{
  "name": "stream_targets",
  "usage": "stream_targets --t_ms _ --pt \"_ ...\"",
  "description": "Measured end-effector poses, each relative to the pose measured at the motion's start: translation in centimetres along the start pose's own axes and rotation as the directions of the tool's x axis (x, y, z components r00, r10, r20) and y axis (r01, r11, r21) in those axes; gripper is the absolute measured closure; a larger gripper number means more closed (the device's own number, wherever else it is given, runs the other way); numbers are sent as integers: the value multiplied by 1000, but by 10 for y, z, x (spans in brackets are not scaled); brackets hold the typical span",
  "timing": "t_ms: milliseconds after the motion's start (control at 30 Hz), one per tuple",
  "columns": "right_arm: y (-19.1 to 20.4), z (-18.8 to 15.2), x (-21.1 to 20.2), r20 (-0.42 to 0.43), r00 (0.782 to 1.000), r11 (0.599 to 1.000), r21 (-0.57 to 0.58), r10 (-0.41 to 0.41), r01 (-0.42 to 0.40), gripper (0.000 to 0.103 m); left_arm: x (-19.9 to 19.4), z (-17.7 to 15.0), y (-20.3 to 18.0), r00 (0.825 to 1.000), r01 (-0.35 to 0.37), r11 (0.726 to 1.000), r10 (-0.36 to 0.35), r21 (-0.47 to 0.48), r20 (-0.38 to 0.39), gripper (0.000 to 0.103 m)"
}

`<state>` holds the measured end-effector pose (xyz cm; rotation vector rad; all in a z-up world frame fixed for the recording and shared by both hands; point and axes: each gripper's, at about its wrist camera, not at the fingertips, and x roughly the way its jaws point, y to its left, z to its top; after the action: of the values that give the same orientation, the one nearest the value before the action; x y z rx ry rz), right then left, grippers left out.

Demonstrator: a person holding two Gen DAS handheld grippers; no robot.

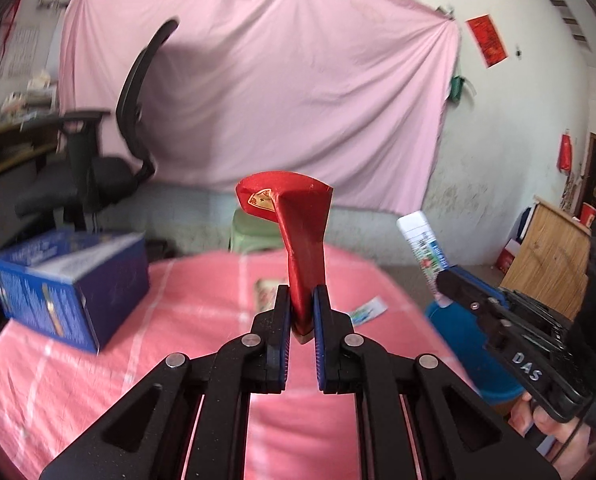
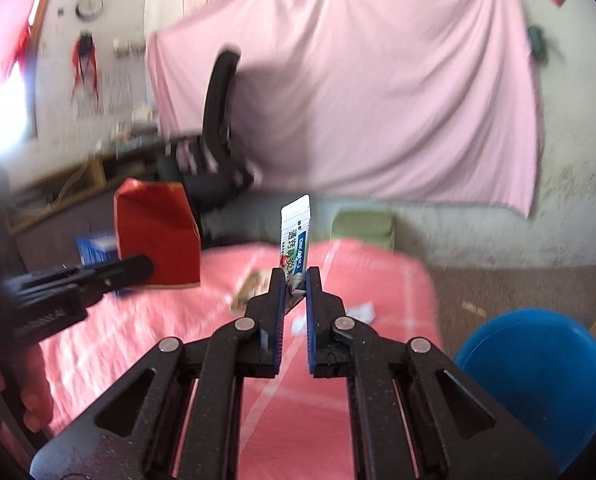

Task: Collect trash
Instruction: 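Carry the sleeve and tube over the blue bucket and open both tools to drop them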

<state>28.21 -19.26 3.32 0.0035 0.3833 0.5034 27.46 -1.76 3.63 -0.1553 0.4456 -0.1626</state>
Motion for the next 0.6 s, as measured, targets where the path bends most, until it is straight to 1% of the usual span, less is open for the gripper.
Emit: stream_targets --t_ms 100,267,467,533,600 --pt "-10 7 -27 114 993 999 13 -41 39 72 -6 10 -26 998 21 999 -23 47 54 95" --pt "-33 13 -63 239 966 995 56 -97 86 72 -12 20 -68 991 73 986 -89 147 103 95" --pt "-59 11 -96 315 931 982 98 -183 160 72 -6 25 -119 974 137 959 -176 248 141 95" --pt "-69 9 -109 330 918 975 112 -220 194 72 -3 24 -135 968 162 951 -205 264 145 95" --pt "-77 6 -119 332 909 967 116 -252 226 72 4 25 -144 964 180 945 -226 274 143 95"
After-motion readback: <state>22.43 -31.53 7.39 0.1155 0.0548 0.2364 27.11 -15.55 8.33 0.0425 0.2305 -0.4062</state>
